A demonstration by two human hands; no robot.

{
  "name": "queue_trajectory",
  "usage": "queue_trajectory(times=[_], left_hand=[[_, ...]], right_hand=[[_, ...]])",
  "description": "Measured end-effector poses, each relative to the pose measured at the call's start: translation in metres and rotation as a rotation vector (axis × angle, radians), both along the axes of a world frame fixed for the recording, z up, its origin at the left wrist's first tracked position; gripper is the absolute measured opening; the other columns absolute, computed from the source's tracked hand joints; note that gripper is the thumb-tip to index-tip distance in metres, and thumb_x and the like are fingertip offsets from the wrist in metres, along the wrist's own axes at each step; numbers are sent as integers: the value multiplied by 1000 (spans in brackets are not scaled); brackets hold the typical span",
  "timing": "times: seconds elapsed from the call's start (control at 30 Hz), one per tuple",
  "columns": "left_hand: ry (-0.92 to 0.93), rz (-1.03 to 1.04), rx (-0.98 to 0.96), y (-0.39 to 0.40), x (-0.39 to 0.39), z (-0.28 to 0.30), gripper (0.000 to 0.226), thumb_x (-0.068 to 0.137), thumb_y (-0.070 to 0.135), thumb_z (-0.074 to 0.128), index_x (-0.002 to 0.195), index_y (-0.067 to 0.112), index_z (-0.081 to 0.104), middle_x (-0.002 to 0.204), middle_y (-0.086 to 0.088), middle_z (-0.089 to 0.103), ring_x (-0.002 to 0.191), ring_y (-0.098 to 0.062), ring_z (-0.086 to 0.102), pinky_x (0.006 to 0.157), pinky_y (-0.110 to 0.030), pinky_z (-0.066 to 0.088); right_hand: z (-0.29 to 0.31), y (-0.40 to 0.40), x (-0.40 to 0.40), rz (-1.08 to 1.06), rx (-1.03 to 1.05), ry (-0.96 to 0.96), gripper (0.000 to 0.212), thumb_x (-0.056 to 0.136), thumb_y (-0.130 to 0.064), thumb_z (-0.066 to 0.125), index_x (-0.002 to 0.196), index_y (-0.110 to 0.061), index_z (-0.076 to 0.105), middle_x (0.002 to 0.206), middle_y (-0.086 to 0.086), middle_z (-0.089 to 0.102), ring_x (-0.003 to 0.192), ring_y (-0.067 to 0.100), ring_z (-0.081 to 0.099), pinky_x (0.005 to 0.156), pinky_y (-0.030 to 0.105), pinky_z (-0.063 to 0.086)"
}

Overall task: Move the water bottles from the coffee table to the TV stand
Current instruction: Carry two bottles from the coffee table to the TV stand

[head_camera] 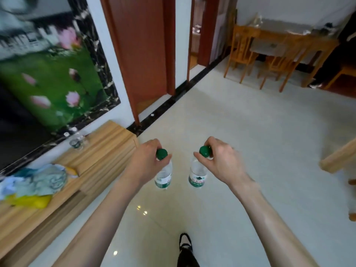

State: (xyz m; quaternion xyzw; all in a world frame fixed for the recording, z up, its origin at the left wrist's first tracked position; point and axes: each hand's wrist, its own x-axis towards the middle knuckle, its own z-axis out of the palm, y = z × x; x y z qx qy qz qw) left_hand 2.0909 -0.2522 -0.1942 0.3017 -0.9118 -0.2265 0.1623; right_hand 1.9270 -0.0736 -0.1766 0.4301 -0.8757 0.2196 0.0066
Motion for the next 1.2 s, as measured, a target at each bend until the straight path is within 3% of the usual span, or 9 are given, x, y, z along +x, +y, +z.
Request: queue_trajectory(times=[0.2,0.3,0.5,0.63,0.83,0.93,1.07,1.2], left_hand=[[-76,192,-4,-77,-6,7,28,92,45,72,89,23,54,77,4,62,68,-14,57,57,-32,48],[-77,261,-34,-114,-6,9,27,94,44,70,91,24,52,78,10,56,68,-8,53,55,-23,39],[-72,340,-76,-182,-5,8,28,100,45,60,99,20,48,94,2,53,84,-20,52,73,-34,45],[-57,397,-93,-231,-1,1,29,101,47,58,97,22,43,93,2,51,84,-21,50,75,-34,44],[-104,436,-121,-316,3,-11,30,100,47,59,96,22,42,92,3,49,84,-18,43,74,-29,31],[-138,467,-107,-361,9,-15,32,101,50,58,98,19,47,94,1,53,86,-21,49,74,-31,36],[-149,485,-77,-420,17,-20,35,100,52,58,101,17,50,96,0,56,91,-24,55,75,-33,41],[-153,476,-65,-481,20,-30,38,100,53,56,106,16,53,103,-3,60,97,-25,56,85,-38,47]], right_hand=[[-2,-114,-60,211,9,26,38,90,-65,57,86,-29,46,77,-11,59,67,16,58,53,28,39],[4,-174,-83,320,9,82,39,91,-67,56,87,-30,45,78,-12,57,65,12,56,50,22,32],[18,-287,-99,488,-25,86,38,91,-65,59,91,-30,45,83,-12,55,71,16,58,60,33,48],[21,-360,-99,576,-28,104,38,91,-63,59,92,-27,47,84,-9,56,72,19,58,61,37,51],[15,-466,-90,691,-12,125,37,91,-61,60,90,-25,49,82,-9,58,72,21,58,52,32,36],[11,-519,-82,729,31,115,40,89,-65,59,91,-26,49,84,-9,60,75,21,60,56,34,41],[2,-583,-69,782,71,122,40,89,-66,58,90,-27,47,80,-10,57,70,18,55,48,28,26],[-15,-641,-62,793,100,95,40,87,-68,60,88,-31,43,77,-13,51,67,15,50,47,26,22]])
